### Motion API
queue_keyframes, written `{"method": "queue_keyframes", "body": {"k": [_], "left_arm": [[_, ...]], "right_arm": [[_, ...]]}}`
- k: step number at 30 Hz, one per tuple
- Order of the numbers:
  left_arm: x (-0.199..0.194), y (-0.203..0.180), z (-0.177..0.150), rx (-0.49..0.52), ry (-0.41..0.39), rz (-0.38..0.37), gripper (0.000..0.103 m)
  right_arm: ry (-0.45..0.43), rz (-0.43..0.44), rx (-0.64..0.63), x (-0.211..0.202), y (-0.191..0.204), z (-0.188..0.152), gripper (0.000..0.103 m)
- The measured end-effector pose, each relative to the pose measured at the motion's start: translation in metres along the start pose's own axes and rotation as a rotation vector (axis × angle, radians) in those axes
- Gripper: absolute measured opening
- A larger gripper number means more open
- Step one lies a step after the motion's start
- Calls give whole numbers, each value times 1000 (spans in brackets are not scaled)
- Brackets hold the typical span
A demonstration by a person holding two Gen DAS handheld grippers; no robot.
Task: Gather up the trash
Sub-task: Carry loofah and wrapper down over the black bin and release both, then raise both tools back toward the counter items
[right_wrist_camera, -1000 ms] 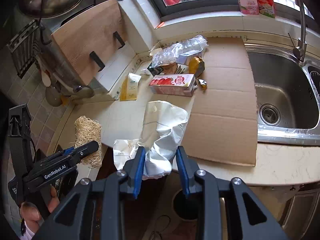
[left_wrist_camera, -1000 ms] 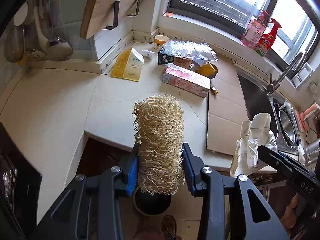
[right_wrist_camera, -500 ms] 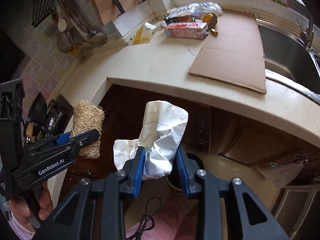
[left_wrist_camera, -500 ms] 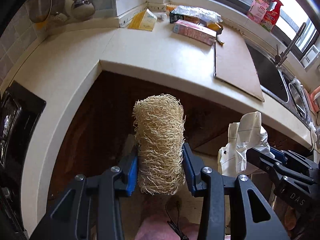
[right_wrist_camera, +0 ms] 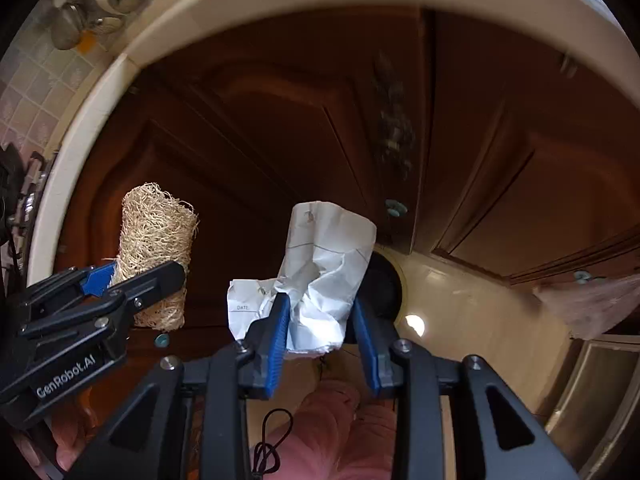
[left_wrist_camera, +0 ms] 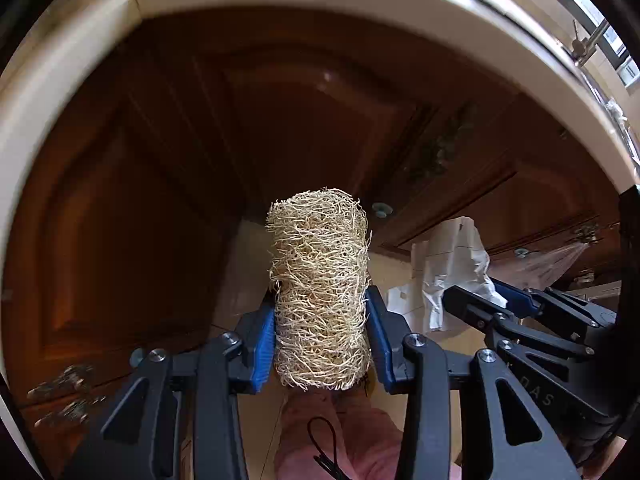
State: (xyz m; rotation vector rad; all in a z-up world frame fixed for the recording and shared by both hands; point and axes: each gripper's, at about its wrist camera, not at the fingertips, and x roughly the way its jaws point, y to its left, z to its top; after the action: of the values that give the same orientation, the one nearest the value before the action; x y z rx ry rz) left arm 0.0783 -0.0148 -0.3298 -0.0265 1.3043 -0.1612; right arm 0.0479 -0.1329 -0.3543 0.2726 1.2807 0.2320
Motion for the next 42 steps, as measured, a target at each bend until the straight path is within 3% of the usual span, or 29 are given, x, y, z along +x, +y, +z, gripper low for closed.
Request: {"method": "queue_keyframes", "body": {"k": [8, 12, 13, 14, 16, 17, 18, 19, 22, 26, 32, 42], "left_arm": [[151, 29, -19, -8, 109, -70, 40], [208, 38, -25, 12, 154, -63, 45], [219, 41, -26, 14, 166, -66, 53], [228, 42, -28, 12, 181, -76, 75], [243, 47, -32, -2, 205, -81, 92], [249, 51, -33, -11, 213, -96, 94], [256, 53, -37, -22, 230, -108, 95], [259, 56, -39, -38, 245, -113, 95], [268, 62, -41, -58, 256, -82, 95], [256, 59, -39, -52, 256, -62, 95], [213, 48, -27, -18, 217, -45, 95], [69, 32, 2, 3, 42, 2, 95]], "right_arm": [[91, -55, -1, 148, -38, -12, 33], [132, -74, -29, 209, -52, -22, 36], [150, -70, -26, 222, -55, -23, 37], [169, -67, -19, 233, -59, -25, 37], [202, -55, 8, 252, -67, -30, 51], [205, -53, 23, 257, -73, -31, 59], [207, -49, 35, 260, -77, -29, 76], [207, -44, 42, 261, -80, -31, 82], [206, -49, 37, 260, -75, -37, 82], [236, -52, 36, 246, -72, -40, 82], [200, -38, 40, 208, -71, -30, 82], [115, -35, -25, 87, -33, -7, 82]]}}
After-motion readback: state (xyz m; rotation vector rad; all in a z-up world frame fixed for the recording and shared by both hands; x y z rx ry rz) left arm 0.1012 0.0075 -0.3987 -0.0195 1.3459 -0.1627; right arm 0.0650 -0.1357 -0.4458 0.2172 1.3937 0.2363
